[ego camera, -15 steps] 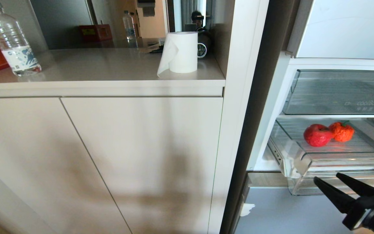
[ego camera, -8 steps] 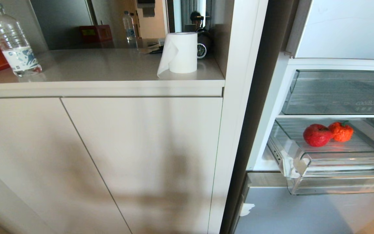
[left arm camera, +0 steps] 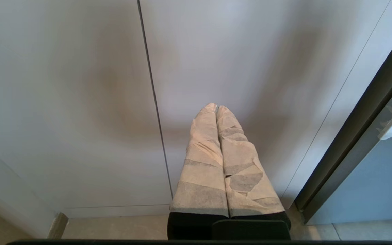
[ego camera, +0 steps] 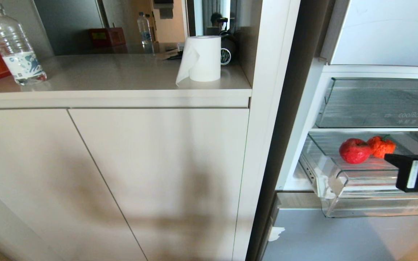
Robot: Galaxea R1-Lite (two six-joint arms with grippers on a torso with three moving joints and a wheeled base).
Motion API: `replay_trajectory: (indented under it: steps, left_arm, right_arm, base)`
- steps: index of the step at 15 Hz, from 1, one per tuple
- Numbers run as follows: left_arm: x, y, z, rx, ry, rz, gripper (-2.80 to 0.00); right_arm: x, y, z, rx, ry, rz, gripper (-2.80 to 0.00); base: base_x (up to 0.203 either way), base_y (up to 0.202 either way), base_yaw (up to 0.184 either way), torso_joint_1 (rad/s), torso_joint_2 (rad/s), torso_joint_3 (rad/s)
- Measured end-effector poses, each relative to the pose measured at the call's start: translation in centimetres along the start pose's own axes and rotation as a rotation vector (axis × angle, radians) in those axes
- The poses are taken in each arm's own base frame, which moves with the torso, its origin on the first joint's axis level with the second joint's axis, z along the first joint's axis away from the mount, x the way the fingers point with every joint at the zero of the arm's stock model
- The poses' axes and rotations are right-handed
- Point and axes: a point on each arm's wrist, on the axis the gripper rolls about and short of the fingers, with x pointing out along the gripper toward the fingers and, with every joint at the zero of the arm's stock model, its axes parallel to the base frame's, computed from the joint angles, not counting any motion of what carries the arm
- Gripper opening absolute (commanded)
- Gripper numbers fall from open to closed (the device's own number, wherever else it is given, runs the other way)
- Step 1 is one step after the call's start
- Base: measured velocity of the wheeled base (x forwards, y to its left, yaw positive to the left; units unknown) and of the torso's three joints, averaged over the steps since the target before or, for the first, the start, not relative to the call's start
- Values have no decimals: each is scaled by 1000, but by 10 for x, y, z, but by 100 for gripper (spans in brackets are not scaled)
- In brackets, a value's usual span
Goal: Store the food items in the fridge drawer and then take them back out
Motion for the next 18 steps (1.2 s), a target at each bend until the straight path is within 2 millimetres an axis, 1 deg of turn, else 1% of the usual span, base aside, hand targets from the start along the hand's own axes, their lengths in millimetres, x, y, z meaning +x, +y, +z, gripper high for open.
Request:
replay_trajectory:
  steps: [3,5,7,8,11,13,18]
  left_arm:
    - [0,0,0,0,0,0,-280]
    - [0,0,0,0,0,0,-280]
    - [0,0,0,0,0,0,-280]
    - [0,0,0,0,0,0,-280]
    - [0,0,0,0,0,0,-280]
    - [0,0,0,0,0,0,-280]
    - [0,0,0,0,0,0,-280]
  right_arm:
    - [39,5,7,-11,54,-41,-280]
    - [61,3,9,-14,100,-42,-280]
    - [72,-1,6,-26,181,-58,-280]
    - [74,-2,5,-33,224,-60,-280]
    - [75,-9,6,-24,314,-70,-280]
    - [68,-14,6,-19,343,-83,-280]
    - [24,-27,1,43,448,-41,-280]
  base:
    - [0,0,0,0,0,0]
    - [0,0,0,0,0,0]
    - [0,0,0,0,0,0]
    - [0,0,0,0,0,0]
    - [0,0,0,0,0,0]
    - [0,0,0,0,0,0]
    - [0,0,0,0,0,0]
